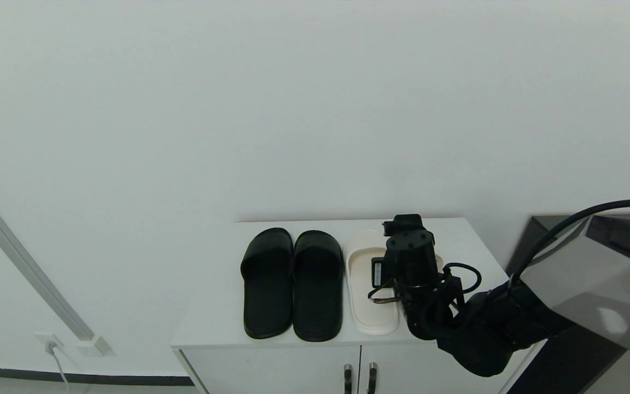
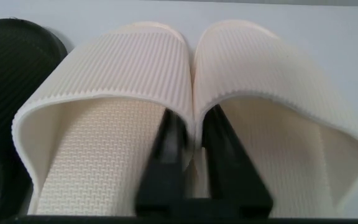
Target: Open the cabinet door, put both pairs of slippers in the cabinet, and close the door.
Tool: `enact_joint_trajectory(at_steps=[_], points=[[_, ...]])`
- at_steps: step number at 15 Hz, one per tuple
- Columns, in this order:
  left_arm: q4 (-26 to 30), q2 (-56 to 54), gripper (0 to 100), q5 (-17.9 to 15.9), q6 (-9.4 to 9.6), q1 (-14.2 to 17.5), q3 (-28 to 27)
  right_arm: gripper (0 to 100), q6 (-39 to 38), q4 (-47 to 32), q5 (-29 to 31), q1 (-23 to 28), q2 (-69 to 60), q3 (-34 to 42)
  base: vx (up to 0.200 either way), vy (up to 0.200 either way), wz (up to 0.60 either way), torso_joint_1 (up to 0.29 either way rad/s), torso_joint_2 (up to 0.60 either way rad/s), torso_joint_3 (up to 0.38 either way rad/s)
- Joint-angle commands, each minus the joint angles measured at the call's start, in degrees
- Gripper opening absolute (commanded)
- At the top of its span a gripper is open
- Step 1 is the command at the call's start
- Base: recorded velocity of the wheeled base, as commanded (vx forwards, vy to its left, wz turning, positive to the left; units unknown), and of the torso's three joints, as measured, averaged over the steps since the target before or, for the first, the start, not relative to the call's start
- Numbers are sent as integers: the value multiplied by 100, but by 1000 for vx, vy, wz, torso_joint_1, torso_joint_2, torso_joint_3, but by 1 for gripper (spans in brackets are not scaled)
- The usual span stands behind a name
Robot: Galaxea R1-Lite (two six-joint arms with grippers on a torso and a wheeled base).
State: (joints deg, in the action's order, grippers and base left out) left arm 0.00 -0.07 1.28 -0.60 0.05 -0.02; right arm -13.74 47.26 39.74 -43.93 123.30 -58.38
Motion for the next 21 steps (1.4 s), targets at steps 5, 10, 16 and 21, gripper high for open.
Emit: enact_joint_trajectory(at_steps=[5,10,16,21], points=[[-9,7,0,13,-28,4,2,0,135,143,7,25,-25,29,0,0,0,0,0,0],[-9,7,0,13,-2,4,2,0,205,424,-19,43,-130,178,0,0,0,0,0,0],[-9,7,0,13,-2,4,2,0,372,415,-731,-133,-1291,1101,0,0,0,0,0,0],[-9,7,0,13,-2,4,2,0,644,371,-1548,-607,-2468,1927,0,0,0,0,0,0]])
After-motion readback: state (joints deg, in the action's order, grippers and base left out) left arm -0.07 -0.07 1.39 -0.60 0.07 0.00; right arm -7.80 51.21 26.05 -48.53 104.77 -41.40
